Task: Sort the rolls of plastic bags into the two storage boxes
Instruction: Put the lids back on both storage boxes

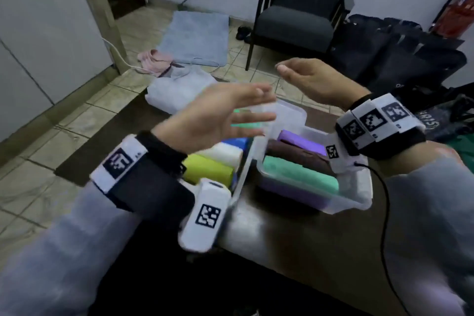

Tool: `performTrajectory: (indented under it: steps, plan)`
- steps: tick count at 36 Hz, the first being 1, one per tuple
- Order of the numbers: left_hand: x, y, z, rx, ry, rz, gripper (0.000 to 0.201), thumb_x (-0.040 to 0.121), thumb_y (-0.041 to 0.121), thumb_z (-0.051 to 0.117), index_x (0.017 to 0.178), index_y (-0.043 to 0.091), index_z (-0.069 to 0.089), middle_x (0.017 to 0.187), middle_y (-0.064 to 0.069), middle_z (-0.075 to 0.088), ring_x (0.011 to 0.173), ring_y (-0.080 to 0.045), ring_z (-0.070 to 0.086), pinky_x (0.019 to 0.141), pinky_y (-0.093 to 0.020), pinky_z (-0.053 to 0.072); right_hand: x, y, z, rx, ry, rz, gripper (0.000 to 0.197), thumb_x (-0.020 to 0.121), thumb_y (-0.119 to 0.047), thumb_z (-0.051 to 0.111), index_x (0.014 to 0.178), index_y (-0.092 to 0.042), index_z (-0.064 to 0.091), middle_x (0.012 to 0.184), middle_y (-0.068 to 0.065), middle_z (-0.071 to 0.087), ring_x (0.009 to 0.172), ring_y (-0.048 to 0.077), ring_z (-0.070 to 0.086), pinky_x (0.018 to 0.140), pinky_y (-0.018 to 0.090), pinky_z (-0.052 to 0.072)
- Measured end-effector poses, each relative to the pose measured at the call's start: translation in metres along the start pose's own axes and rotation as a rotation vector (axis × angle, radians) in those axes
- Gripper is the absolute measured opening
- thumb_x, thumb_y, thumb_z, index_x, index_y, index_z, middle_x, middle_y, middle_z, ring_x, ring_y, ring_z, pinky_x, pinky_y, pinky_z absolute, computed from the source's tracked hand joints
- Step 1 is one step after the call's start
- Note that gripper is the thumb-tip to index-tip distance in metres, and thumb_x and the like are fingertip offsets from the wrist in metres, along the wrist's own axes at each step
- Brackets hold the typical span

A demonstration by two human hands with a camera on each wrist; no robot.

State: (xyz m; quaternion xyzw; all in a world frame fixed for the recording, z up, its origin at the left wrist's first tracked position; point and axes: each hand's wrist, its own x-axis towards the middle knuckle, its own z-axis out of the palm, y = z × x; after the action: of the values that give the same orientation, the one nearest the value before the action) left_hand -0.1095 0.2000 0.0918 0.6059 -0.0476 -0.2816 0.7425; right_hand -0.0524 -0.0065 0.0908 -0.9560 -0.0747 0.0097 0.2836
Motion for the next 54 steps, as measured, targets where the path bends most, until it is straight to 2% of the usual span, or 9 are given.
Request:
performTrajectory:
  steps: [7,19,24,34,38,43,48,51,54]
  plan:
    - [0.066,0.058,-0.106,0.263,0.331,0.065,0.013,0.097,0.013,0.049,0.104,0.019,0.058,0.100,0.005,0.064,0.084,-0.011,0.062,0.079,-0.027,0.050,0.083,-0.014,0.003,-0.069,-0.085,-0.084,0.036,0.095,-0.036,0.051,0.121,-0.014,0.061,0.120,0.004,0.063,0.110,0.015,0.057,0.096,0.031,0.044]
    - [0.206,0.009,-0.181,0.650,0.105,-0.293,0.024,0.091,0.010,0.060,0.113,0.000,0.060,0.103,-0.014,0.065,0.072,-0.016,0.067,0.060,-0.018,0.057,0.221,0.015,0.066,-0.252,-0.271,-0.065,0.044,0.089,-0.034,0.062,0.127,-0.014,0.055,0.116,0.003,0.064,0.106,0.019,0.059,0.085,0.025,0.043]
    - [0.245,-0.011,-0.171,0.845,0.089,-0.225,0.023,0.086,0.014,0.068,0.106,0.004,0.067,0.073,0.001,0.064,0.048,0.000,0.061,0.046,-0.010,0.047,0.253,0.031,0.114,-0.266,-0.338,-0.060,0.053,0.090,-0.035,0.061,0.134,-0.010,0.047,0.128,0.008,0.059,0.113,0.022,0.056,0.095,0.031,0.042]
    - [0.272,-0.046,-0.171,1.185,0.168,-0.179,0.012,0.078,0.023,0.074,0.075,0.015,0.065,0.075,-0.002,0.066,0.075,-0.018,0.061,0.061,-0.025,0.042,0.277,0.049,0.154,-0.144,-0.463,0.042,0.073,0.092,-0.052,0.046,0.129,0.010,0.046,0.133,0.022,0.051,0.120,0.035,0.051,0.101,0.040,0.040]
    - [0.271,-0.051,-0.171,1.140,0.164,-0.139,0.015,0.080,0.013,0.072,0.076,0.019,0.058,0.071,0.005,0.062,0.073,-0.012,0.056,0.063,-0.021,0.040,0.284,0.056,0.163,-0.167,-0.519,0.025,0.046,0.090,-0.051,0.052,0.093,-0.006,0.060,0.086,0.004,0.059,0.083,0.023,0.053,0.068,0.028,0.043]
    - [0.272,-0.053,-0.173,1.097,0.157,-0.165,0.006,0.081,0.012,0.070,0.085,0.008,0.068,0.080,-0.006,0.067,0.074,-0.013,0.055,0.051,-0.018,0.038,0.288,0.057,0.168,-0.123,-0.412,-0.015,0.044,0.086,-0.043,0.064,0.059,-0.014,0.043,0.058,-0.001,0.038,0.053,0.012,0.034,0.051,0.026,0.025]
    - [0.269,-0.052,-0.174,1.044,0.181,-0.162,0.010,0.077,0.013,0.074,0.084,0.006,0.075,0.076,-0.003,0.069,0.061,-0.004,0.056,0.042,-0.009,0.039,0.290,0.048,0.152,0.130,-0.230,-0.056,0.029,0.091,-0.033,0.060,0.072,-0.013,0.053,0.063,-0.003,0.048,0.054,0.010,0.043,0.047,0.013,0.033]
    - [0.268,-0.054,-0.175,1.094,0.155,-0.176,0.017,0.079,0.016,0.071,0.091,0.005,0.076,0.092,-0.011,0.073,0.076,-0.010,0.060,0.058,-0.020,0.044,0.288,0.046,0.130,0.312,-0.128,-0.068,0.029,0.094,-0.025,0.056,0.095,0.003,0.061,0.084,0.012,0.064,0.073,0.021,0.059,0.065,0.030,0.048]
    - [0.266,-0.060,-0.174,1.097,0.184,-0.223,0.016,0.084,0.010,0.065,0.097,0.008,0.075,0.102,-0.016,0.070,0.093,-0.024,0.065,0.079,-0.033,0.053,0.282,0.047,0.105,0.395,0.027,-0.044,0.026,0.095,-0.023,0.053,0.108,0.000,0.056,0.094,0.004,0.064,0.079,0.013,0.061,0.070,0.023,0.052]
